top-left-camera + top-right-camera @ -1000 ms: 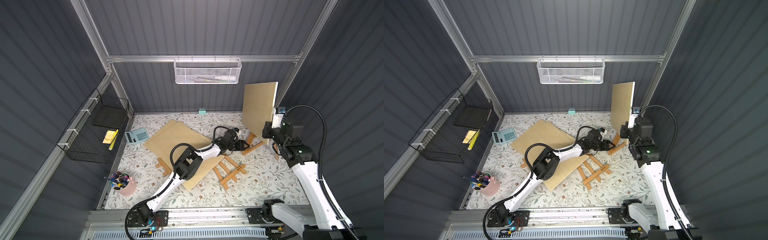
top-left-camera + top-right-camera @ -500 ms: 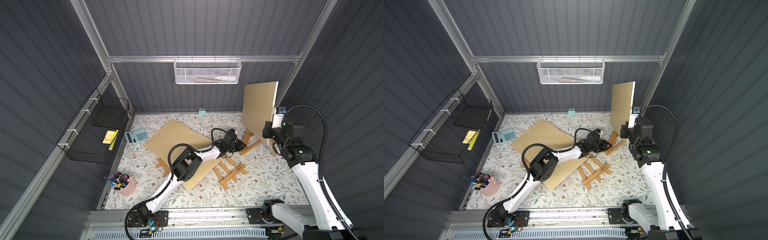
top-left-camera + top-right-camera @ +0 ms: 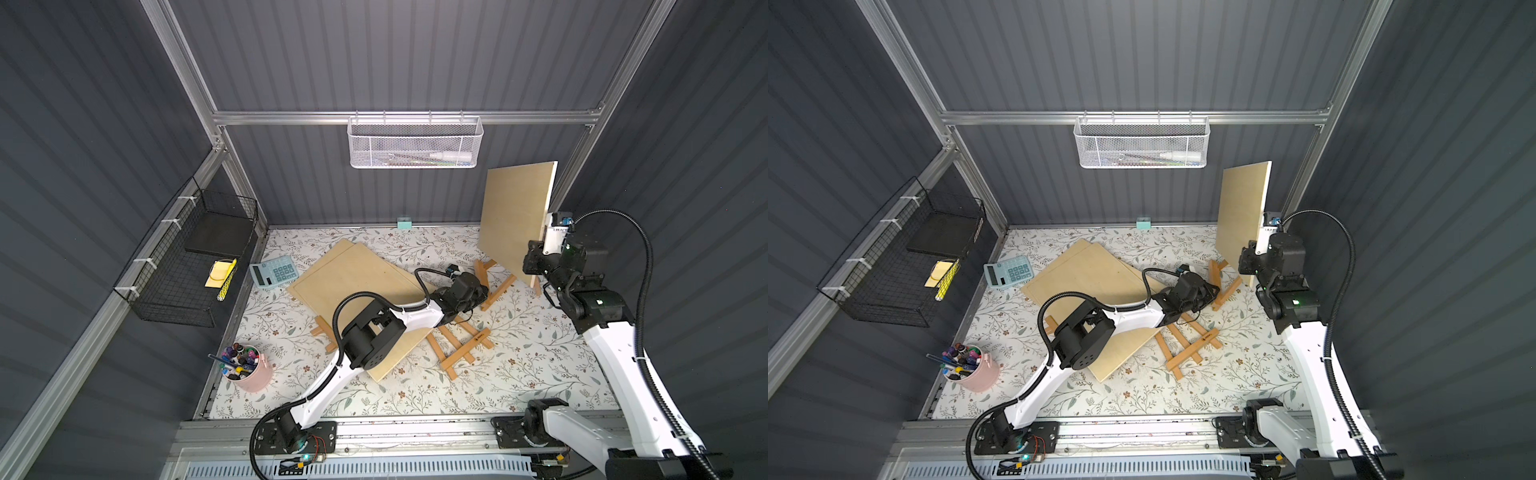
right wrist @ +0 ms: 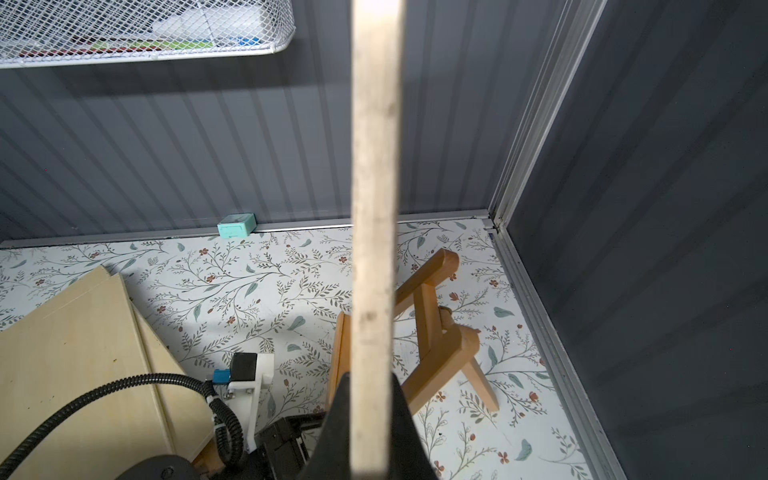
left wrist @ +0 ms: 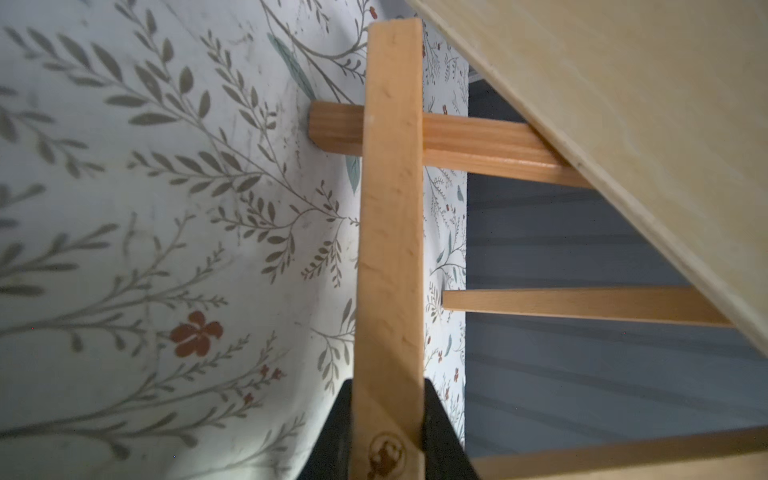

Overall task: Assemble the easel
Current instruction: Adjust the easel at the center of the board.

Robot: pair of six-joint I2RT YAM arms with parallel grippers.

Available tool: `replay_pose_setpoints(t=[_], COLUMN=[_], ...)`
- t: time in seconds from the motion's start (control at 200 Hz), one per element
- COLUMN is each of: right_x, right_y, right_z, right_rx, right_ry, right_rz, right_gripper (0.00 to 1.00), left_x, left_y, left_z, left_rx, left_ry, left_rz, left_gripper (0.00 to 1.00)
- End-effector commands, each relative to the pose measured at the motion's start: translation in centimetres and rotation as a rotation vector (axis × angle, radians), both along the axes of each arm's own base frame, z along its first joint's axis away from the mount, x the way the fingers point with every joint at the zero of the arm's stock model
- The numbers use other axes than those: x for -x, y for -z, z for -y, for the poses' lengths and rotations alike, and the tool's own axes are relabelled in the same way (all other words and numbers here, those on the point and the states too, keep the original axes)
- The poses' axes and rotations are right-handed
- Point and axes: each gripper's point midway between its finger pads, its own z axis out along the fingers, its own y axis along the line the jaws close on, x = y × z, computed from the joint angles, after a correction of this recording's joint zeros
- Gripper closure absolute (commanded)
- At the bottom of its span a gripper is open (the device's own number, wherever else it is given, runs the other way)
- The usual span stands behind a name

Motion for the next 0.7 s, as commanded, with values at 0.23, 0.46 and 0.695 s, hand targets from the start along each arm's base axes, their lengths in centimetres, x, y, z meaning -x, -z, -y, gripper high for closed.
replay_pose_setpoints(t=[0.23, 0.46, 0.695], right_x=[4.0, 6.7, 7.4], right_y=[4.9, 8.7, 11.4], right_z=[-1.3, -0.2, 0.6], right_rx=[-0.091, -0.09, -0.053], right_ry=[-0.014, 0.037, 0.068], right_rz=[0.032, -0.028, -0.077], right_gripper=[1.0, 1.0, 1.0], left_x=[-3.6, -3.4, -2.9], left_y=[6.1, 5.5, 5.8], left_z=[-3.7, -4.4, -5.8], left_rx=[0.041, 0.015, -0.08], left_ry=[-0.348, -0.331, -0.302], left_rz=[-0.163, -0.126, -0.076], left_gripper=[1.0, 1.0, 1.0])
